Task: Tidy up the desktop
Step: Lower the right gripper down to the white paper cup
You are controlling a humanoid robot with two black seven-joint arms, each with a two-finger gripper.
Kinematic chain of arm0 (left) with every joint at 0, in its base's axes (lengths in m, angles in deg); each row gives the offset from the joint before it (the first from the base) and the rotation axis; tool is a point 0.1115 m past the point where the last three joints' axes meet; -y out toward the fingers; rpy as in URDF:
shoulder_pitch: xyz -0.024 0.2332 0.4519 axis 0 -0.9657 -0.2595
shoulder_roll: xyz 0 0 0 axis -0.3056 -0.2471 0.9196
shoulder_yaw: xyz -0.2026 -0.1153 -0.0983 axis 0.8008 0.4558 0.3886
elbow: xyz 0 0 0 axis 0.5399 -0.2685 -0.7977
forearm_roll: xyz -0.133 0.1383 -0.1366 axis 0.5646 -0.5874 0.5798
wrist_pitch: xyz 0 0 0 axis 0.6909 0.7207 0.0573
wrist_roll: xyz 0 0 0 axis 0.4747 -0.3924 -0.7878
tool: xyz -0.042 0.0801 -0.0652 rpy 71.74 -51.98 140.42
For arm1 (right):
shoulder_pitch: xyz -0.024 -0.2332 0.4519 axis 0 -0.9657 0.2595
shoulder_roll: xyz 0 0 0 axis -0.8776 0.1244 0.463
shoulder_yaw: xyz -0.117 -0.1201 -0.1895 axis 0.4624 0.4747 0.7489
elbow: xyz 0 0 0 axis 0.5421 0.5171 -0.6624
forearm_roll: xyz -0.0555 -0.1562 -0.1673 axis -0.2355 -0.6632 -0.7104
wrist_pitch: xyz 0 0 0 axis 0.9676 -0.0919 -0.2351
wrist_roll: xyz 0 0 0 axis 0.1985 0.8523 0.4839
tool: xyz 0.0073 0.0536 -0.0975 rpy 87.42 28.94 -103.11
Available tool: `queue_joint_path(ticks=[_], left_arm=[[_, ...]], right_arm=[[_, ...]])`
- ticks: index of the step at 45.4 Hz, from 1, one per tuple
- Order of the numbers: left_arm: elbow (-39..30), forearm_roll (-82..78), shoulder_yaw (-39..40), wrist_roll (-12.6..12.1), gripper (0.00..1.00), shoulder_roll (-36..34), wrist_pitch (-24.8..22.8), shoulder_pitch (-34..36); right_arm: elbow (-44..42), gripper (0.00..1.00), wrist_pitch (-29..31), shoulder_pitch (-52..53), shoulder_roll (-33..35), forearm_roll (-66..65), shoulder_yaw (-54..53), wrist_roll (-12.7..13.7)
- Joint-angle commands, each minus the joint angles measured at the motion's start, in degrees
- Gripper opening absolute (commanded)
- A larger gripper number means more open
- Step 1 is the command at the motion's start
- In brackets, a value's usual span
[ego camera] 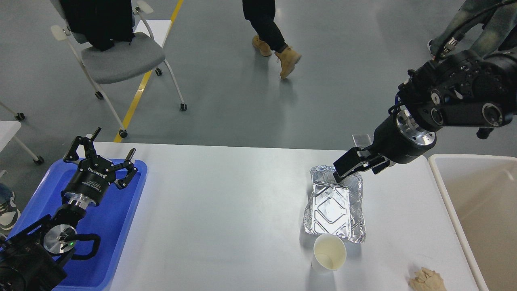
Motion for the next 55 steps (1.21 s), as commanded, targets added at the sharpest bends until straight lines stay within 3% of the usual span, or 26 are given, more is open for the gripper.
queue_joint_path(ticks=[1, 12, 20, 38, 55], left_arm=[[0.0, 0.0, 0.0, 0.0, 0.99, 0.0, 0.0, 0.0], [0.0, 0.1, 0.0, 0.0, 0.99, 0.0, 0.0, -0.1], [0.0, 0.1, 0.0, 0.0, 0.99, 0.0, 0.0, -0.1], [0.0, 0.1, 0.0, 0.0, 0.99, 0.0, 0.0, -0.1], [0.0, 0.0, 0.1, 0.0, 0.99, 0.0, 0.0, -0.1]], right_arm=[[0.3, 1.0, 1.9, -0.5, -0.6, 13.4, 4.2, 5.0], [5.0, 1.0, -1.0, -2.2, -1.0, 14.1, 7.2, 7.1], [6.0, 1.0, -4.2, -6.0, -4.0, 14.7, 6.5, 7.2], [5.1, 1.0, -18.4, -22.3, -7.3, 17.1, 2.5, 7.5], [3.6, 1.0, -22.9, -29.1, -7.3, 17.0, 2.0, 7.5]])
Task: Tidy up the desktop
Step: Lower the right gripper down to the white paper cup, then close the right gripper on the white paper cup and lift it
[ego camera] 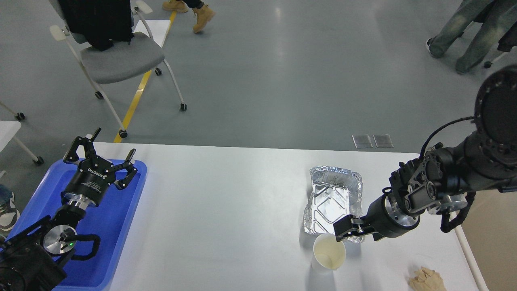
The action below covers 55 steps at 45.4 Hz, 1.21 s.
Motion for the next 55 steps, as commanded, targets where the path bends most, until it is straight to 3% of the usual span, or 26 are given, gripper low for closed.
queue_joint_path(ticks=[1, 37, 44, 47, 53, 55], left_arm=[[0.0, -0.1, 0.1, 0.0, 0.99, 0.0, 0.0, 0.0], [0.0, 0.0, 0.3, 0.0, 0.99, 0.0, 0.0, -0.1], [0.0, 0.0, 0.3, 0.0, 0.99, 0.0, 0.0, -0.1], [0.0, 0.0, 0.2, 0.0, 0.99, 0.0, 0.0, -0.1], [-0.1, 0.0, 0.2, -0.1, 0.99, 0.0, 0.0, -0.1], [0.0, 0.0, 0.2, 0.0, 0.99, 0.0, 0.0, -0.1]], right_arm=[[-0.7, 1.0, -3.3, -4.5, -0.2, 0.2, -0.8, 0.1], [-4.7, 0.97, -11.8, -13.6, -0.2, 0.8, -3.1, 0.0], [-4.9, 0.77, -14.1, -14.8, -0.2, -0.5, -3.0, -0.1], [-4.9, 0.57, -14.5, -14.7, -0.2, -1.3, -2.8, -0.1], [-4.4, 0.0, -14.1, -14.1, -0.2, -4.4, -1.5, -0.1], [-4.4, 0.0, -13.7, -14.0, -0.2, -4.4, -1.2, -0.1]])
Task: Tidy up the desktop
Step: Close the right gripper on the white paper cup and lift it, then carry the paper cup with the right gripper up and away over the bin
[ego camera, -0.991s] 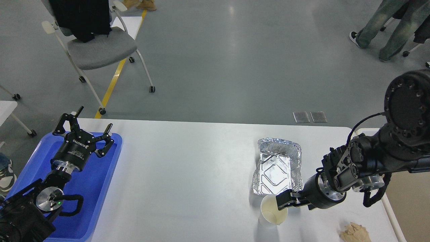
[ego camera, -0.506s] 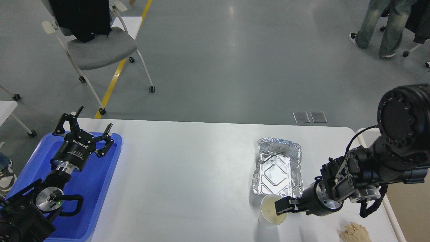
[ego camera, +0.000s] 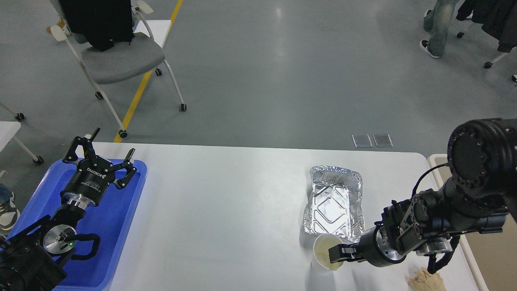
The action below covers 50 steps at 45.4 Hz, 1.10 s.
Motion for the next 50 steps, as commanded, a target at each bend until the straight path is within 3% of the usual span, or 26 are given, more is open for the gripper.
queue_joint_path(ticks=[1, 27, 37, 50], left_arm=[[0.0, 0.0, -0.1, 0.0, 0.99, 0.0, 0.0, 0.0], [-0.1, 0.0, -0.1, 0.0, 0.99, 0.0, 0.0, 0.0], [0.0, 0.0, -0.1, 0.0, 0.99, 0.0, 0.0, 0.1], [0.0, 0.0, -0.1, 0.0, 0.99, 0.0, 0.0, 0.1]], right_arm=[[0.1, 0.0, -0.4, -0.3, 0.0, -2.7, 1.0, 0.0], [2.6, 0.0, 0.8, 6.2, 0.0, -2.9, 1.1, -0.6], [5.8, 0.0, 6.3, 16.9, 5.1, -5.3, 0.3, -1.2], [6.2, 0.0, 20.0, 32.9, 11.9, -5.4, -3.3, -1.9]])
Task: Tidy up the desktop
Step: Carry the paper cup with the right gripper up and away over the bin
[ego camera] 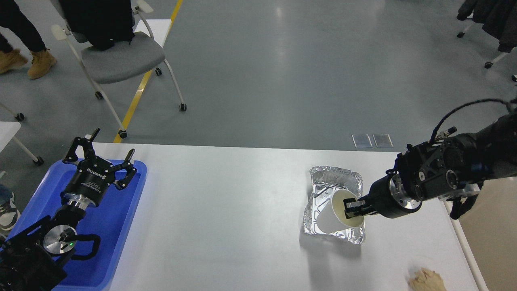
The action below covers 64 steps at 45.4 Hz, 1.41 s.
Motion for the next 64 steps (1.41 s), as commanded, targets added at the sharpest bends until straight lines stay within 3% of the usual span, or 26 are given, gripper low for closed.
queue_joint_path(ticks=[1, 13, 22, 29, 47, 58, 64], left_arm=[[0.0, 0.0, 0.0, 0.0, 0.99, 0.0, 0.0, 0.0], [0.0, 0.0, -0.1, 0.0, 0.99, 0.0, 0.0, 0.0], [0.0, 0.0, -0.1, 0.0, 0.99, 0.0, 0.0, 0.0], [-0.1, 0.0, -0.1, 0.0, 0.99, 0.0, 0.0, 0.0], [0.0, 0.0, -0.1, 0.0, 0.99, 0.0, 0.0, 0.0], [-0.1, 0.0, -0.2, 0.0, 0.99, 0.0, 0.0, 0.0], [0.0, 0.0, -0.2, 0.0, 0.99, 0.0, 0.0, 0.0]], right_arm=[[0.8, 0.0, 11.1, 13.6, 5.6, -0.5, -2.9, -0.3], [0.1, 0.0, 20.6, 26.0, 8.7, -0.1, -6.8, -0.3], [-1.6, 0.0, 21.7, 28.1, 9.1, 0.7, -8.6, -0.3], [-7.7, 0.0, 21.6, 26.2, 10.9, 3.1, -8.0, -0.3], [-31.7, 0.0, 21.1, 14.1, 20.8, 15.2, -3.9, 0.4], [-52.3, 0.0, 18.6, -5.3, 29.7, 19.1, -3.4, 1.3], [-57.4, 0.0, 14.9, -12.4, 32.6, 19.3, -4.0, 1.7]])
